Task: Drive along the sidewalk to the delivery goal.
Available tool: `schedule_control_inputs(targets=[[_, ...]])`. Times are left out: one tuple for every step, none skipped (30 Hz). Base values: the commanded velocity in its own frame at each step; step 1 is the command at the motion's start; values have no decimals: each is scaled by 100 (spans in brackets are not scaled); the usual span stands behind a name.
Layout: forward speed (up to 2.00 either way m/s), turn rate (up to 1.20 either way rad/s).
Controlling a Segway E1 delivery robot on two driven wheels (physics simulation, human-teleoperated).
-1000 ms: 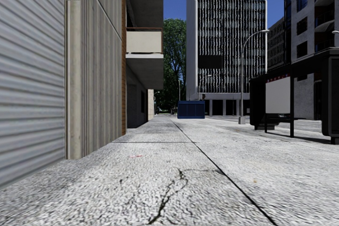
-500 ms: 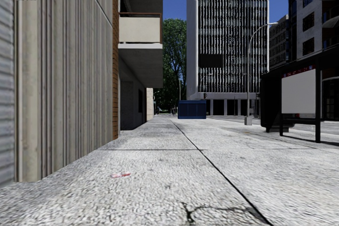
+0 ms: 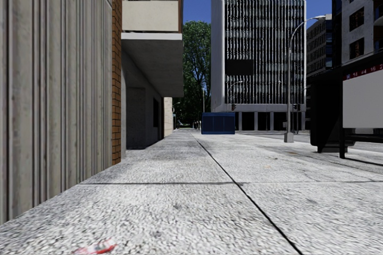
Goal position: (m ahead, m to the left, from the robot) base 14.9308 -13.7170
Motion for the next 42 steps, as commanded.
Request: schedule_control_inputs(targets=[[200,0],[200,0],[200,0],[200,0],[200,0],[200,0],[200,0],[200,0],[200,0],[200,0],[200,0],[200,0],[200,0],[200,0],[200,0],[200,0],[200,0],[200,0],[200,0],[200,0],[200,0],[200,0],[200,0],[200,0],[200,0],[200,0],[200,0],[200,0],[200,0],[200,0],[200,0],[200,0],[200,0],[200,0],[200,0],[200,0],[200,0],[200,0],[200,0],[200,0],[200,0],[200,0]])
